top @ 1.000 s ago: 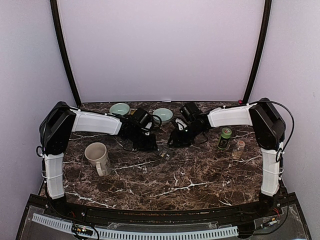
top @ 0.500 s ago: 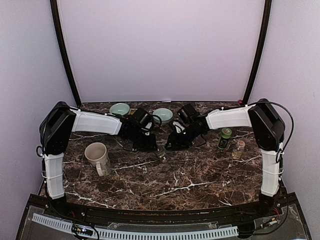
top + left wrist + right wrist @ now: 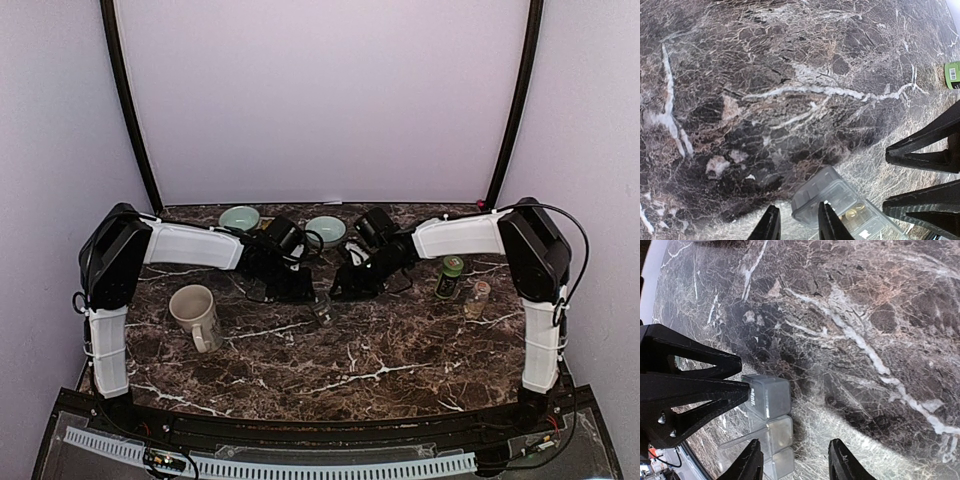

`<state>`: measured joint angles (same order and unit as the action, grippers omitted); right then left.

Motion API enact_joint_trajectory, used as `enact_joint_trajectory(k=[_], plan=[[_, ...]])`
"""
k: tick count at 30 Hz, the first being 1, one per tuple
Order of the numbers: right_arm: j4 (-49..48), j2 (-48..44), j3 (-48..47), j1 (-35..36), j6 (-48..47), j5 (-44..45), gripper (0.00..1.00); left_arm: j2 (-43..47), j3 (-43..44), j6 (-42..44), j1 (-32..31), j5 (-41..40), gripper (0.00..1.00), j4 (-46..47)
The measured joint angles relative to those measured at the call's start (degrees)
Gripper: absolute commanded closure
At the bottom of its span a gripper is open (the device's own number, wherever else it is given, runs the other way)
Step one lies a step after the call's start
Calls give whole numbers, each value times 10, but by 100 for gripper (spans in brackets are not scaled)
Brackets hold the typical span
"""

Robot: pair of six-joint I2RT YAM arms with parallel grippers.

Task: Sort the pills into containers
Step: Close the lid of the pill container.

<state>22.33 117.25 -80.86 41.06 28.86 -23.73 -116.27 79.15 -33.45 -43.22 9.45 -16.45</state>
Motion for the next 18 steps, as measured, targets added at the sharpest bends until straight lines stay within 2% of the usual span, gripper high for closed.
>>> enact_joint_trajectory(k=[18], plan=[[-1, -36, 24, 2, 8, 22, 54, 0, 4, 0, -1, 1, 71, -4]])
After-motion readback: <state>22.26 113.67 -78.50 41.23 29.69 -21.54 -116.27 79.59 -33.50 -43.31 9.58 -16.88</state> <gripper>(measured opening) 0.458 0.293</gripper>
